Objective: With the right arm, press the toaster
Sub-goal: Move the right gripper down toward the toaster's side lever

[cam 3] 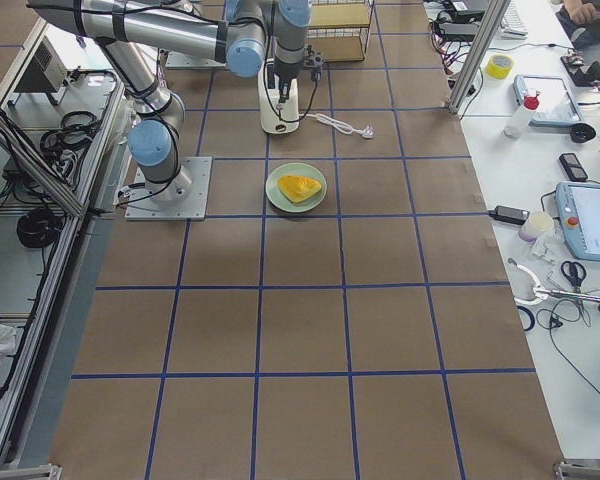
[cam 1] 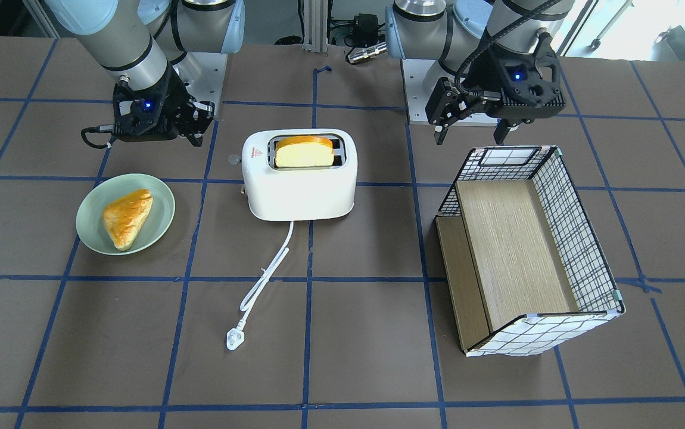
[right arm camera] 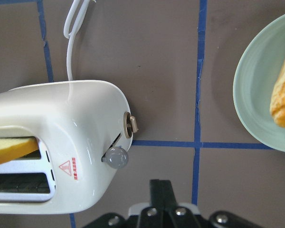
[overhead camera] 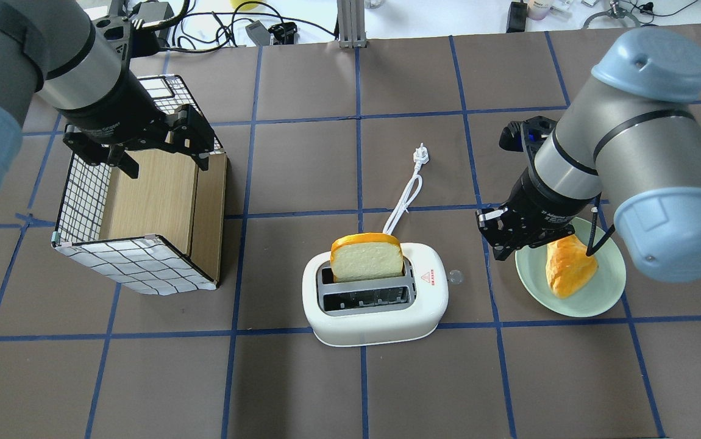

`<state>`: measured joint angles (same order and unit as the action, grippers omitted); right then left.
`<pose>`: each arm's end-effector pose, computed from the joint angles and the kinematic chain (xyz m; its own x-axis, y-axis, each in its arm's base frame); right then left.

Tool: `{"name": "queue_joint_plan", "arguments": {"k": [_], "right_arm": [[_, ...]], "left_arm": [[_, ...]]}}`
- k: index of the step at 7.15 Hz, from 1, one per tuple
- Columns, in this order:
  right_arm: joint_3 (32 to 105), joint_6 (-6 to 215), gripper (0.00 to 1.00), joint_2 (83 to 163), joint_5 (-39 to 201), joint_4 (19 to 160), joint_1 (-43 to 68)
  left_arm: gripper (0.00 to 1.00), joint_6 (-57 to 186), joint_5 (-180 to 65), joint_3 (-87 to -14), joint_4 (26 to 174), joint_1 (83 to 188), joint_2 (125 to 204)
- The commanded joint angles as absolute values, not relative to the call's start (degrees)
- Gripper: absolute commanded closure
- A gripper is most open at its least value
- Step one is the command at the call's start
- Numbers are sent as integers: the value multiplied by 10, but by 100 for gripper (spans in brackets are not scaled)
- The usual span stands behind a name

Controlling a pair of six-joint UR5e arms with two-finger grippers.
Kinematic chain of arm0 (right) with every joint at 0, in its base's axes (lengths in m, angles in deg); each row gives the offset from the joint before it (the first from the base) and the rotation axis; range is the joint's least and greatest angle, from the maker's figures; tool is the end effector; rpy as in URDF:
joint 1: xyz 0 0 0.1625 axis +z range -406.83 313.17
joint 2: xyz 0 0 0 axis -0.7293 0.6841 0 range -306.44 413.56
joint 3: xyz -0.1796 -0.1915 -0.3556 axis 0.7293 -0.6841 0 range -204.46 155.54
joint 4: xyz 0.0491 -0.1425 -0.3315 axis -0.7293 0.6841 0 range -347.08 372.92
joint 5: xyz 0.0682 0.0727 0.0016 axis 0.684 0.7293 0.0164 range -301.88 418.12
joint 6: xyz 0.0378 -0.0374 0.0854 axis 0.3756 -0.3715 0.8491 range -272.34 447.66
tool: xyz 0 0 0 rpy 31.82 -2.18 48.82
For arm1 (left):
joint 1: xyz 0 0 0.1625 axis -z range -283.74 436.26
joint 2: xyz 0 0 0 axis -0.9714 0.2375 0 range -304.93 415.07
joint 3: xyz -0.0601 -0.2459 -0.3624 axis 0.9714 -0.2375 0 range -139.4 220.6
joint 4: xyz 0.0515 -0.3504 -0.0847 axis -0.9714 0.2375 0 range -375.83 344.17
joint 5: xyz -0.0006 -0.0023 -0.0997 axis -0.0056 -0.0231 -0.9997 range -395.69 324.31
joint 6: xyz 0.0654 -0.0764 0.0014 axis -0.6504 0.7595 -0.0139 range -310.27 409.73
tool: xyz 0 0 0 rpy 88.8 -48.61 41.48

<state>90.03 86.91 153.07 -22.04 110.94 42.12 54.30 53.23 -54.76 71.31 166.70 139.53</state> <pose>0.1443 -0.3440 0.4004 -0.9849 0.0258 -0.1712 0.0053 0.9929 0.1191 -0.1382 -0.4001 0.5084 -0.9972 -0.0710 0.0229 -0.0721 0.9961 -0.0514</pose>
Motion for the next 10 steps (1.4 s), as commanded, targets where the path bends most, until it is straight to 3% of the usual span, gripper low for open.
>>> {"name": "queue_joint_plan", "arguments": {"k": [1,10], "right_arm": [[921,863,100,1527,-178,1136,413],[953,838,100,1510,-102,1132,403]], "left_arm": [[0,543,533,-548,713,1667,1395],[0,543,533,-548,714,1667,1395]]}}
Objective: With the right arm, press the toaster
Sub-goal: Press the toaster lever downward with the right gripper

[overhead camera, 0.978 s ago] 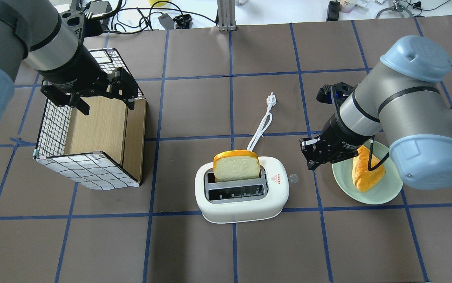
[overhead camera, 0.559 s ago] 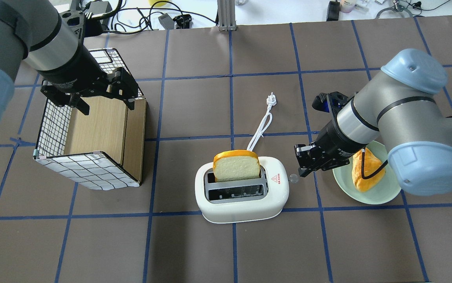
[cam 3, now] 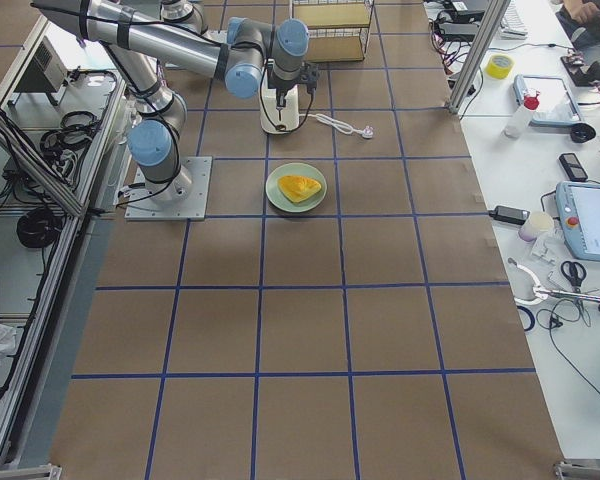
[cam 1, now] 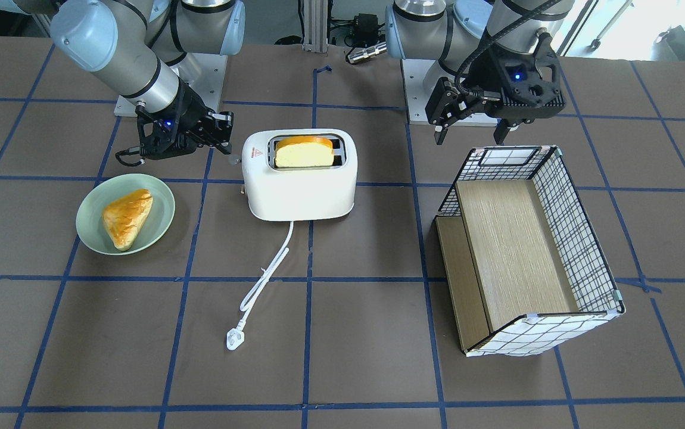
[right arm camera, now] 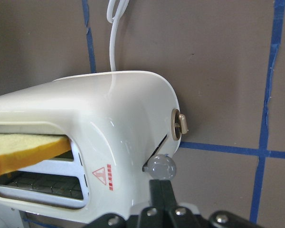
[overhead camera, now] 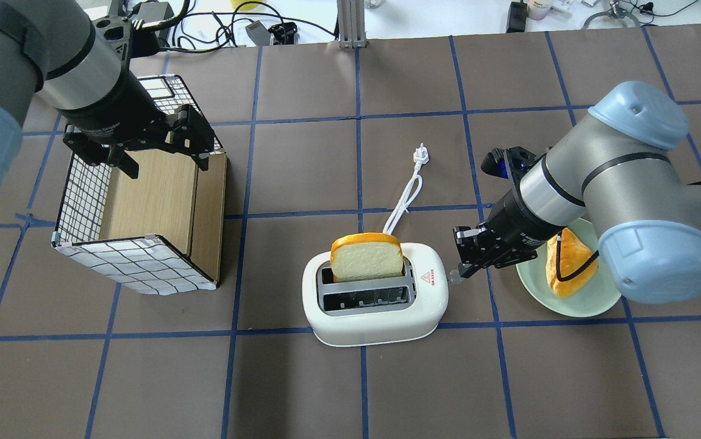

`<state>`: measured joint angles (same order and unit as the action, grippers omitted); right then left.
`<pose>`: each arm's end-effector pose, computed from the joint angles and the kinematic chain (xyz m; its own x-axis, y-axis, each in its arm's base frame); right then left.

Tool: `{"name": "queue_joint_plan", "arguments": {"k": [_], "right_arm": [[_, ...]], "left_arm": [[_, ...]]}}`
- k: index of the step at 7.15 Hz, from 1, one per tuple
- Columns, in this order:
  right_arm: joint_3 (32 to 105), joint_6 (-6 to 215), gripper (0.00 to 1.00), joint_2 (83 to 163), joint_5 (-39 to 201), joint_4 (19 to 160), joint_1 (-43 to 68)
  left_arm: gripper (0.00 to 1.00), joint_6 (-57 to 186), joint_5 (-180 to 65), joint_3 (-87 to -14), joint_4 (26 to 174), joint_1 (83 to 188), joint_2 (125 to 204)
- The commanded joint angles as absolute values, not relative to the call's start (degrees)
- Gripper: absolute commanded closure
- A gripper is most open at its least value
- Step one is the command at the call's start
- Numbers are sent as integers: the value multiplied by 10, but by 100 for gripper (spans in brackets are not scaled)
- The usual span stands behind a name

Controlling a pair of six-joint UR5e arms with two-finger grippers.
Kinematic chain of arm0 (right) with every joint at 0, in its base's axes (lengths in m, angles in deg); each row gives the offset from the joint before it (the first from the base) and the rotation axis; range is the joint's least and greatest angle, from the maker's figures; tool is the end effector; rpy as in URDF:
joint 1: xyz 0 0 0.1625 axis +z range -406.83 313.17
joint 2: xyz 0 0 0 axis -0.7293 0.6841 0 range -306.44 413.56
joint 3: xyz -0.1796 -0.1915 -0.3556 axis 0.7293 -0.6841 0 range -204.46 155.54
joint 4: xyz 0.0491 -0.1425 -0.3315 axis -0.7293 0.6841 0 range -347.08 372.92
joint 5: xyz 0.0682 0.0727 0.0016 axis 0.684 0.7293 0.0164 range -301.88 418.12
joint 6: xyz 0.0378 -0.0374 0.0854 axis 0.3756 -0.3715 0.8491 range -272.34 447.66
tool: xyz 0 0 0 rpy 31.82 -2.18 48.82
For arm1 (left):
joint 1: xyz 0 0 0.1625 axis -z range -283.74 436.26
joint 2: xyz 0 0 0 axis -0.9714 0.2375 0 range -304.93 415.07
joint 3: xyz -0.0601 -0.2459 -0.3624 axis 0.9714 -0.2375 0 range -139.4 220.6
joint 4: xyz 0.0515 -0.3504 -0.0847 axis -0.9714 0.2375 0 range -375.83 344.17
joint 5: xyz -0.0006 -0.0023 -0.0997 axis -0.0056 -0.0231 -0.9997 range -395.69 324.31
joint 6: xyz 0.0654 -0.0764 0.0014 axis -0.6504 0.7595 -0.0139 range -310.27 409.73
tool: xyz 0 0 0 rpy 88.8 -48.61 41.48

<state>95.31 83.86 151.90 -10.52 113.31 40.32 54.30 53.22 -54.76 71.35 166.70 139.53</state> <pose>0.1533 -0.3393 0.3650 -0.9279 0.0508 -0.3693 -0.0127 0.9858 0.1675 -0.1382 -0.4001 0.5084 -0.9972 -0.0711 0.0231 -0.0721 0.9961 -0.0507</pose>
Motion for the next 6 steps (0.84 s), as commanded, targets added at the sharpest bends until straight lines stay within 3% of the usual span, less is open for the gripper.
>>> {"name": "queue_joint_plan", "arguments": {"k": [1,6], "right_arm": [[953,839,100,1509,-102,1134,403],[954,841,100,1489,-102,1128,404]], "left_arm": [[0,543,532,-548,713,1667,1395],[0,543,532,-548,714,1667,1395]]}}
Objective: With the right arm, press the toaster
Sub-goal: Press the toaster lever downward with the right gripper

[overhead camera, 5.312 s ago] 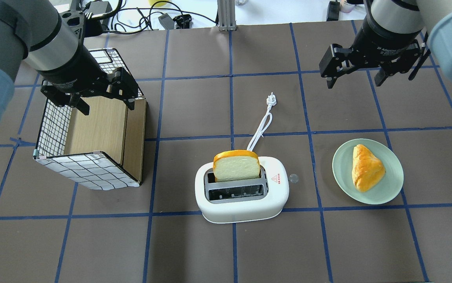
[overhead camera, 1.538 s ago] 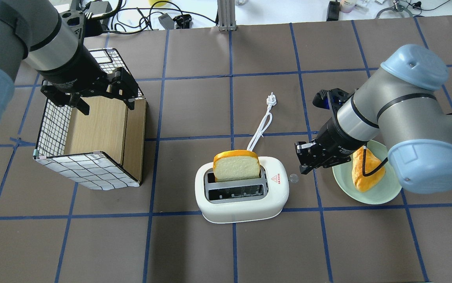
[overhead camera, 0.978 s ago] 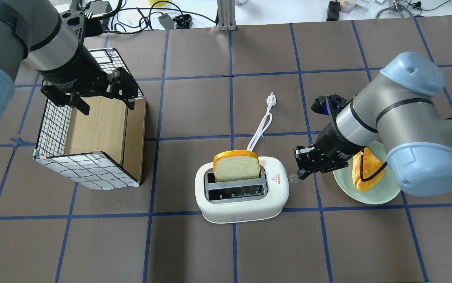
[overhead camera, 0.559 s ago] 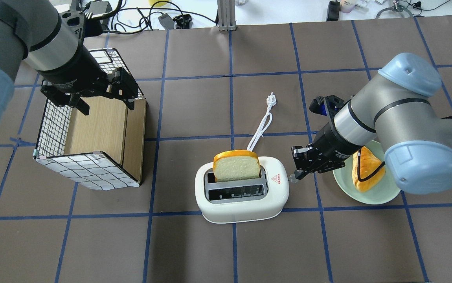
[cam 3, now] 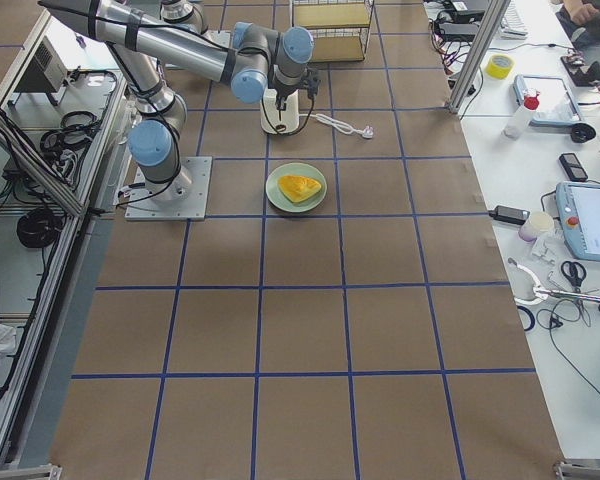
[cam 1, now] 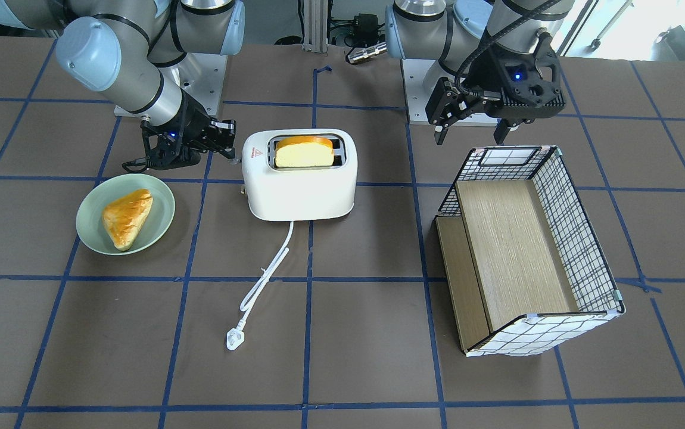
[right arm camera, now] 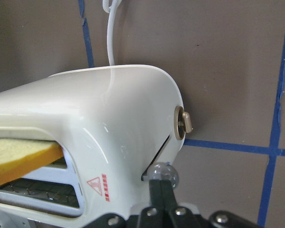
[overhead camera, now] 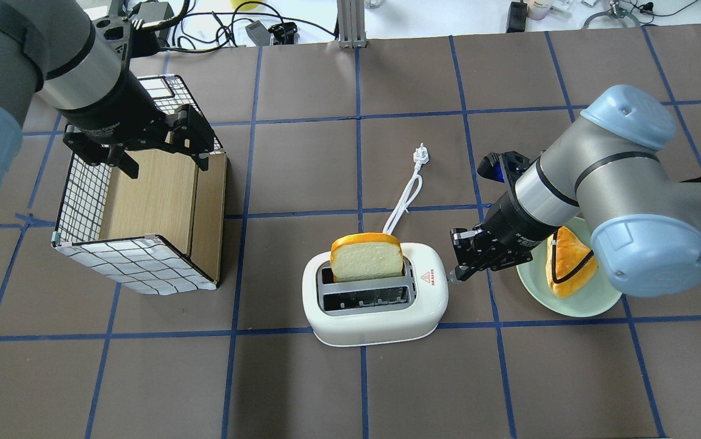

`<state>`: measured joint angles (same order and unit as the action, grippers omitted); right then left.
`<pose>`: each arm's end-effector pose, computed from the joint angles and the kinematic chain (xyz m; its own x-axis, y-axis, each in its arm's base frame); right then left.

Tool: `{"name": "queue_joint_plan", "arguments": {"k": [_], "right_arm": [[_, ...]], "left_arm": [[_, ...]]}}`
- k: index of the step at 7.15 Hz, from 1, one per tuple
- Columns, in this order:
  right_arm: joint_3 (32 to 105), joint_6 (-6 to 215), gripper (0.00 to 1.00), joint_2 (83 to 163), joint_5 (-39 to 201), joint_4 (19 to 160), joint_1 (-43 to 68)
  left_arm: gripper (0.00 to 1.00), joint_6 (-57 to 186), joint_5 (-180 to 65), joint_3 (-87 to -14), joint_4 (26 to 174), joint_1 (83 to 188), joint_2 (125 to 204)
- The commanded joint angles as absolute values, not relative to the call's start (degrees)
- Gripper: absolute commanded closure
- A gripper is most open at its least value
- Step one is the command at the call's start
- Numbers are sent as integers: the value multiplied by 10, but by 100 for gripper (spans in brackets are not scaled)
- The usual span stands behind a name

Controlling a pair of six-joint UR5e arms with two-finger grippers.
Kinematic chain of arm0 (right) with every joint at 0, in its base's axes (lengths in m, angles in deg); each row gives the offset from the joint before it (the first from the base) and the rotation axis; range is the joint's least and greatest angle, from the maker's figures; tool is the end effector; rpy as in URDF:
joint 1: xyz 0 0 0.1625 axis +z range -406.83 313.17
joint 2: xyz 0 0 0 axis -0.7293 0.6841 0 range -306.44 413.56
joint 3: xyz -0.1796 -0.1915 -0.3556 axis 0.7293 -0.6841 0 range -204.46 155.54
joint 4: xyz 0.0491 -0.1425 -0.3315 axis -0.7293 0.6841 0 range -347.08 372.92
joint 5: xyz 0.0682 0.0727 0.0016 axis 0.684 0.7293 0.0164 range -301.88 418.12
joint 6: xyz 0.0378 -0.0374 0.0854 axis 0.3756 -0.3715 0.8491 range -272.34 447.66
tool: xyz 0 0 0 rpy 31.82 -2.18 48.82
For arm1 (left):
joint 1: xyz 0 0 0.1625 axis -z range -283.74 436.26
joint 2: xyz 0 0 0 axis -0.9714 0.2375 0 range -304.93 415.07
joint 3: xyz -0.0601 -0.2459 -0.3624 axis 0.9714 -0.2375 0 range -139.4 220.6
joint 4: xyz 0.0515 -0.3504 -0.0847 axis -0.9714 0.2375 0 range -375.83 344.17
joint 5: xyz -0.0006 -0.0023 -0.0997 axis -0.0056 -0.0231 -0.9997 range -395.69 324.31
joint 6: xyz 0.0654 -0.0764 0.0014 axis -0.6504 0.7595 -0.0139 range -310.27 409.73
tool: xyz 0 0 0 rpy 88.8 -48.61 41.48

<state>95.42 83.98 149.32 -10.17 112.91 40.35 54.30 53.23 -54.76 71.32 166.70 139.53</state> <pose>0.1537 -0.3468 0.3489 -0.9247 0.0735 -0.3736 -0.0117 0.9753 0.2207 -0.1382 -0.4001 0.5084 -0.9972 -0.0711 0.0229 -0.0721 0.9961 -0.0513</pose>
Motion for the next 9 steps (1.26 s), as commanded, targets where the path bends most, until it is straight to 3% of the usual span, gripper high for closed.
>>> {"name": "queue_joint_plan", "arguments": {"k": [1,9], "right_arm": [[954,841,100,1488,-103,1127,404],[973,840,100,1455,-101,1135,404]], "left_arm": [[0,543,533,-548,714,1667,1395],[0,543,533,-548,713,1667,1395]]}}
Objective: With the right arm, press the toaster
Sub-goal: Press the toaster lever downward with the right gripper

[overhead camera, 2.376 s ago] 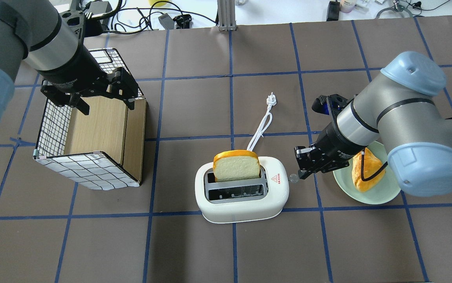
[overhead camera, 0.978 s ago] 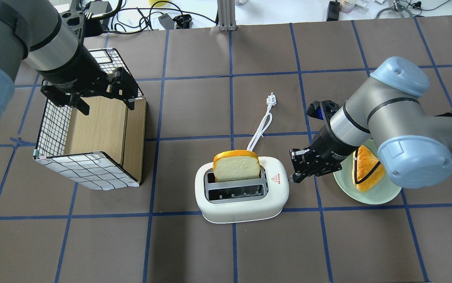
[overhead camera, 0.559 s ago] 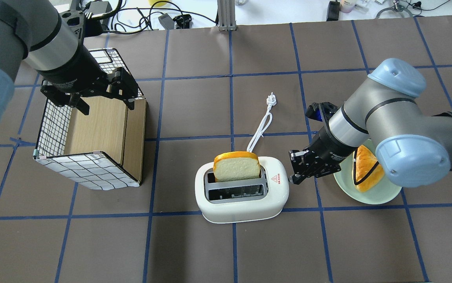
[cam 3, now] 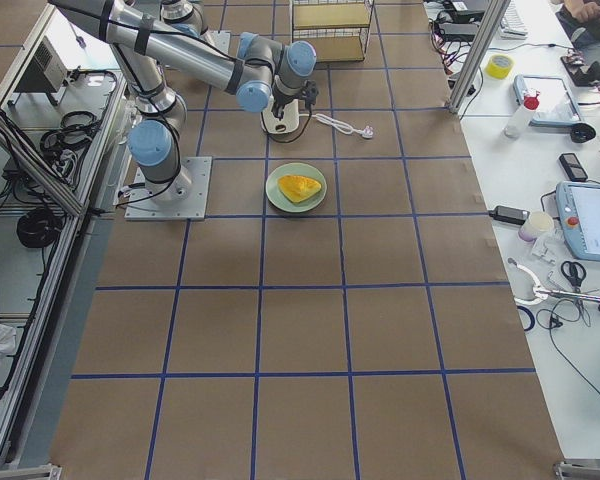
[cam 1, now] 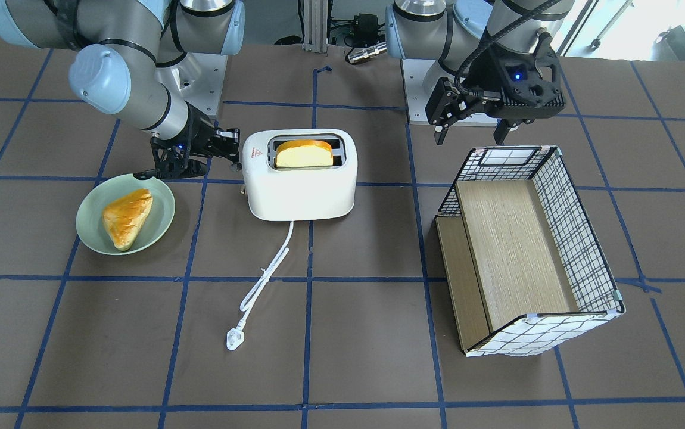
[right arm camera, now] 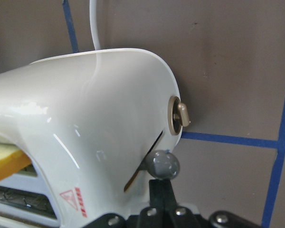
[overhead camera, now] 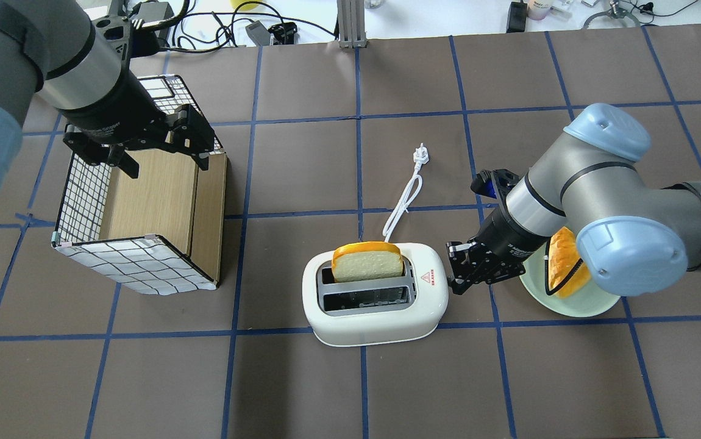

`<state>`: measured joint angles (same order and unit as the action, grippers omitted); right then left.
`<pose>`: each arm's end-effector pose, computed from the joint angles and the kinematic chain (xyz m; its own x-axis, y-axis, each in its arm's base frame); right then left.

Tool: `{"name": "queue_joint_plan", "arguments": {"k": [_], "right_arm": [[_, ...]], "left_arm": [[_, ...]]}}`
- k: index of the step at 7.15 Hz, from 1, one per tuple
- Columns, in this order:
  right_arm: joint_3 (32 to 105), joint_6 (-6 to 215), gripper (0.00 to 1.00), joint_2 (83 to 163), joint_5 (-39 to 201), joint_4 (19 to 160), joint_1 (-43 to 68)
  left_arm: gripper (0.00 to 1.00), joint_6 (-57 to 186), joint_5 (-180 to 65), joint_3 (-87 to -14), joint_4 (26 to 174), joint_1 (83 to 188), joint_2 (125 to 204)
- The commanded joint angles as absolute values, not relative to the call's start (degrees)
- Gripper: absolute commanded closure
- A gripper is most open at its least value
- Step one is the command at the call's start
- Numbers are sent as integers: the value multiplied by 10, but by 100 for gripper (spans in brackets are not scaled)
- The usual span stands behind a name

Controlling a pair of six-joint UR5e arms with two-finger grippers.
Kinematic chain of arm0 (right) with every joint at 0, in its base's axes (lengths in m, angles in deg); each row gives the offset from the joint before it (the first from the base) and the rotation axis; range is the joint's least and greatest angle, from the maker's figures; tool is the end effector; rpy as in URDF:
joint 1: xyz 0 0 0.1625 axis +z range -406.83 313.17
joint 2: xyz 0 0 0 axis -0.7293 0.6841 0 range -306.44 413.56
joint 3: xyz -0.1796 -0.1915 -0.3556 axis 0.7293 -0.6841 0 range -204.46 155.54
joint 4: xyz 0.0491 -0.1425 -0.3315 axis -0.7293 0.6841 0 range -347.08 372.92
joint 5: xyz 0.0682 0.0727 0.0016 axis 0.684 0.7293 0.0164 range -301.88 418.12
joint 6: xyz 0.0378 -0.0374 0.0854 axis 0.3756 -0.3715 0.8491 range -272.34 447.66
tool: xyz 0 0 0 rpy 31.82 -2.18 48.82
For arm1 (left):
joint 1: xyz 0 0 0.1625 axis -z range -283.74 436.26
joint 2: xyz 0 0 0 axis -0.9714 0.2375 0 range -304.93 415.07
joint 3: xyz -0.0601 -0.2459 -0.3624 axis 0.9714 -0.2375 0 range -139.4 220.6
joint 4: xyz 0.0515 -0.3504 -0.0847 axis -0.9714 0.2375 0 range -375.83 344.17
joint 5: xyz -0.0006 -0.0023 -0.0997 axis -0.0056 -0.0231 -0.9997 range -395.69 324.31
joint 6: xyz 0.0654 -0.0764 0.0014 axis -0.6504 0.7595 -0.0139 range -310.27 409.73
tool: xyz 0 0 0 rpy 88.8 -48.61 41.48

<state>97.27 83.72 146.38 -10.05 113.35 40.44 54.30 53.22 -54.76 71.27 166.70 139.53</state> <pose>0.1544 -0.3476 0.3200 -0.9226 0.0965 -0.3736 -0.0183 0.9562 0.2921 -0.1382 -0.4002 0.5085 -0.9972 -0.0710 0.0232 -0.0721 0.9960 -0.0521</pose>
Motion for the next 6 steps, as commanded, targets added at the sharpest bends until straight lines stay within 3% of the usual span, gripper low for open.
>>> {"name": "queue_joint_plan", "arguments": {"k": [1,6], "right_arm": [[973,840,100,1455,-100,1136,404],[975,842,100,1430,-100,1178,404]], "left_arm": [[0,543,533,-548,714,1667,1395],[0,543,532,-548,713,1667,1395]]}}
